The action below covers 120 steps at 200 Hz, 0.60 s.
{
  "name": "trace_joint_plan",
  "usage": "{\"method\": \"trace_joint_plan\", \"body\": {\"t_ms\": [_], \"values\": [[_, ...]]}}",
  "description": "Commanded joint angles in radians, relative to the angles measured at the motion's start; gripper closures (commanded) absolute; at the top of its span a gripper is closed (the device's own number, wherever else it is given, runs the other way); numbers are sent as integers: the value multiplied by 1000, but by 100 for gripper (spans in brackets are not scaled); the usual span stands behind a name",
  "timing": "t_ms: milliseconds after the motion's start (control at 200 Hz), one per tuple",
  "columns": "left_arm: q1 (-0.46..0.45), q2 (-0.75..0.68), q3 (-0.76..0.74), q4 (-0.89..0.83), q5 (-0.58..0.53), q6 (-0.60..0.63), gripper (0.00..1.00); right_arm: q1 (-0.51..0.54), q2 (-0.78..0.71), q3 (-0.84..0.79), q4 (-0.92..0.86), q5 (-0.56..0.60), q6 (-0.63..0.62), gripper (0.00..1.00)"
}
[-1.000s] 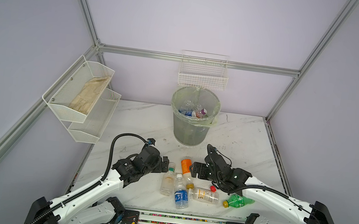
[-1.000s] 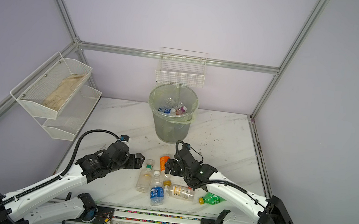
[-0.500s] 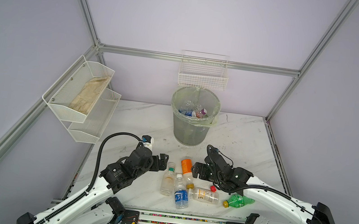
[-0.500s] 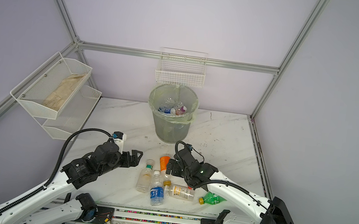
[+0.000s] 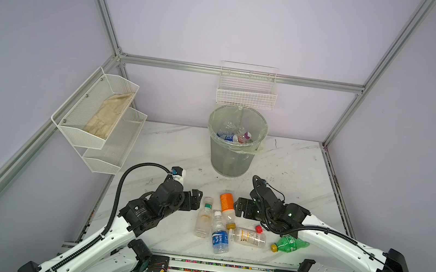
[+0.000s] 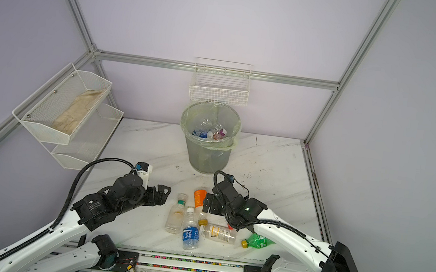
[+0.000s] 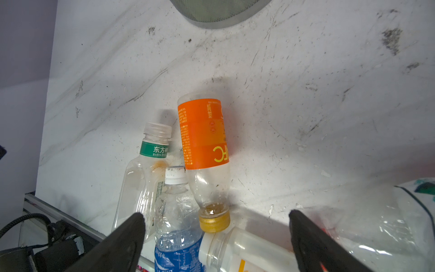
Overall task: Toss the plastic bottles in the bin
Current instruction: 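Lower the right gripper toward the orange-label bottle, then close the right gripper on the orange-label bottle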
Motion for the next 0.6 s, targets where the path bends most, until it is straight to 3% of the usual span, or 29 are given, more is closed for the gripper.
{"method": "trace_joint_plan", "body": {"t_ms": [0,305,595], "values": [[-5,-13,49,-48,28,7,8,6,-32,19,-67,-18,-43,3],[-6,-14,-16,-77,111,-75,9,8,36,-6,7,-76,-74,5],[-45,-35,-120,-39,132,-172,9,37,282,98,75,-43,-77,8]]}}
